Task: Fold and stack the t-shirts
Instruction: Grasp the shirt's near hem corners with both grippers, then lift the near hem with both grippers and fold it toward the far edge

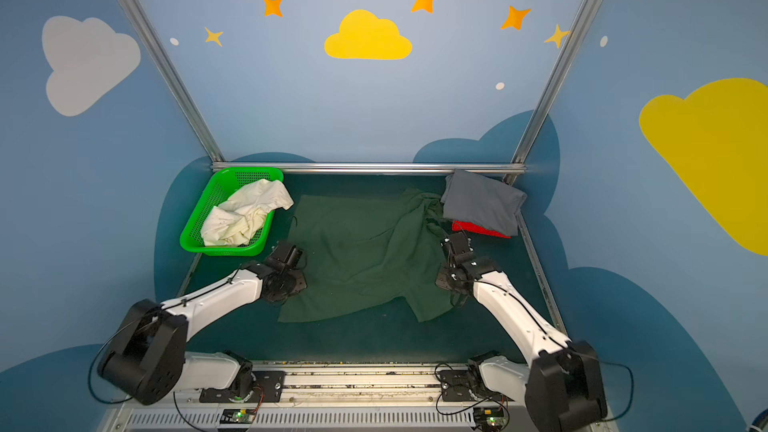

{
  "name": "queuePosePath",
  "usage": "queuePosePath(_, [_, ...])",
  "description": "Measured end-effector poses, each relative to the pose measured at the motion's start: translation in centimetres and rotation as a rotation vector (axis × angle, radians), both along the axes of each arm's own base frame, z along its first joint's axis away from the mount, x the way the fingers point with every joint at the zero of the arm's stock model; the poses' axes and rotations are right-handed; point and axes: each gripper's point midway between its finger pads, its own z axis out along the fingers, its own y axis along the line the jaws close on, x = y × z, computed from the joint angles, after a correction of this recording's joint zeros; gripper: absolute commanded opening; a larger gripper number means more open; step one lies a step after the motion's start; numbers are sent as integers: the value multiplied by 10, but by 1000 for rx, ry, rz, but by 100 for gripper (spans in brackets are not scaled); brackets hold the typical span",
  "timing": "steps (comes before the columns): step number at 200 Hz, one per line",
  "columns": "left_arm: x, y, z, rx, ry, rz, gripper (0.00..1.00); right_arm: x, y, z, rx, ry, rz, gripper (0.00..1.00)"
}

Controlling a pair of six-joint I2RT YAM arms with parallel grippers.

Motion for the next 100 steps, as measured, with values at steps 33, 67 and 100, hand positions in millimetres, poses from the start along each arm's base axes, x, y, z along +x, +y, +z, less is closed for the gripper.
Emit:
queuePosePath(33, [-6, 3, 34, -40, -99, 1, 3, -28, -9, 26, 12, -42, -29, 0])
queuePosePath(67, [-21, 11, 41, -40, -115, 5, 3, -74, -21, 32, -27, 5, -52, 0])
queuePosePath(100, [-28, 15, 43, -35, -124, 8, 3, -107, -25, 31, -26, 49, -64, 0])
